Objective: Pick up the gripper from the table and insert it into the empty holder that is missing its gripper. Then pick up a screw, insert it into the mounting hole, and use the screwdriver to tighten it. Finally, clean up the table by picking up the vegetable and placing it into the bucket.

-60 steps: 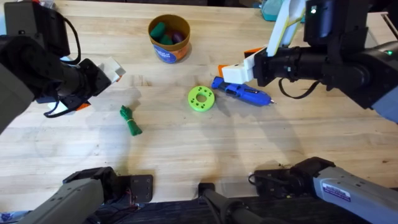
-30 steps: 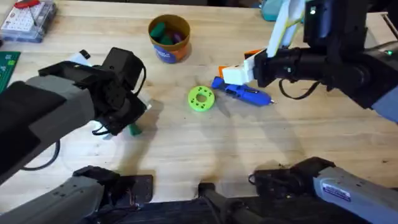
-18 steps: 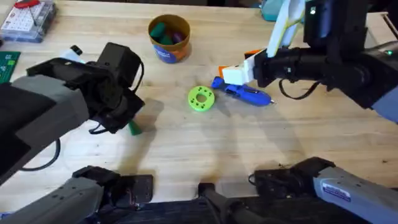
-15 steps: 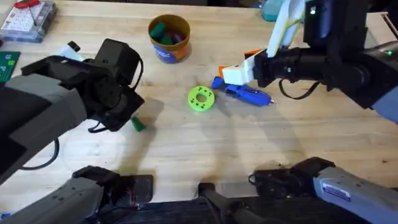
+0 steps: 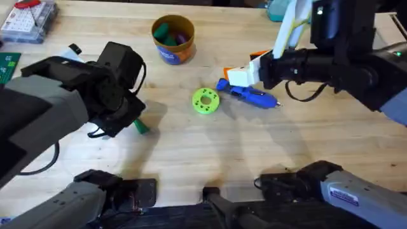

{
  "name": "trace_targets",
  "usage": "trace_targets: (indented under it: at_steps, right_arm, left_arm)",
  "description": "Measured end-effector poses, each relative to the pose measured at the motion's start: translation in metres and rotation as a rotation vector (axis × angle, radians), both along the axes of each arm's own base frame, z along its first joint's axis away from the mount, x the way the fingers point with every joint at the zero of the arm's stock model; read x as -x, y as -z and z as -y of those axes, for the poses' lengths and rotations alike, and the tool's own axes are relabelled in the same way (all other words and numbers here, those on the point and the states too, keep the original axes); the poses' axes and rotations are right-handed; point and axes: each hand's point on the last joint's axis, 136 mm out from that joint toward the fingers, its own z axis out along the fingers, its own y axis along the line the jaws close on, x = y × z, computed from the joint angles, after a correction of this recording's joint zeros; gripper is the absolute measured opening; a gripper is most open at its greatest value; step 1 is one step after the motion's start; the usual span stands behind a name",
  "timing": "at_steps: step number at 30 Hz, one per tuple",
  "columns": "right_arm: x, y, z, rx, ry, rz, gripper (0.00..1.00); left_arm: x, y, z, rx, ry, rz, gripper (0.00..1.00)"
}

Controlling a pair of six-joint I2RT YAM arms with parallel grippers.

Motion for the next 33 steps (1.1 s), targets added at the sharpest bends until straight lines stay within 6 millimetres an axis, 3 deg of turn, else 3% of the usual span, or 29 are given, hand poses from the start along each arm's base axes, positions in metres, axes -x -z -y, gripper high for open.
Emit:
trace_targets:
  at_steps: [2, 3, 10, 18, 25, 28, 31, 33]
  right_arm:
    - [0.0, 0.0, 0.0, 0.0, 0.0, 0.0, 0.973]
    - [0.0, 0.0, 0.0, 0.0, 0.0, 0.0, 0.973]
    - [0.0, 0.0, 0.0, 0.0, 0.0, 0.0, 0.973]
    - [0.0, 0.0, 0.0, 0.0, 0.0, 0.0, 0.973]
    - [0.0, 0.0, 0.0, 0.0, 0.0, 0.0, 0.973]
    - [0.0, 0.0, 0.0, 0.0, 0.0, 0.0, 0.973]
    - [0.0, 0.0, 0.0, 0.0, 0.0, 0.0, 0.973]
    - [0.0, 0.0, 0.0, 0.0, 0.0, 0.0, 0.973]
  left_arm:
    - [0.0, 0.0, 0.0, 0.001, -0.003, 0.001, 0.919]
    - [0.0, 0.0, 0.0, 0.001, -0.003, 0.001, 0.967]
    - [-0.013, 0.003, 0.004, 0.018, -0.004, 0.061, 0.97]
    - [-0.008, 0.012, 0.002, 0.014, -0.003, 0.047, 0.897]
    - [-0.002, 0.019, 0.0, 0.007, -0.005, 0.03, 0.721]
    - [-0.003, 0.018, -0.001, 0.003, -0.007, 0.035, 0.496]
    - [-0.003, 0.018, 0.0, 0.004, -0.004, 0.036, 0.088]
    - [-0.002, 0.018, 0.0, 0.003, -0.004, 0.034, 0.018]
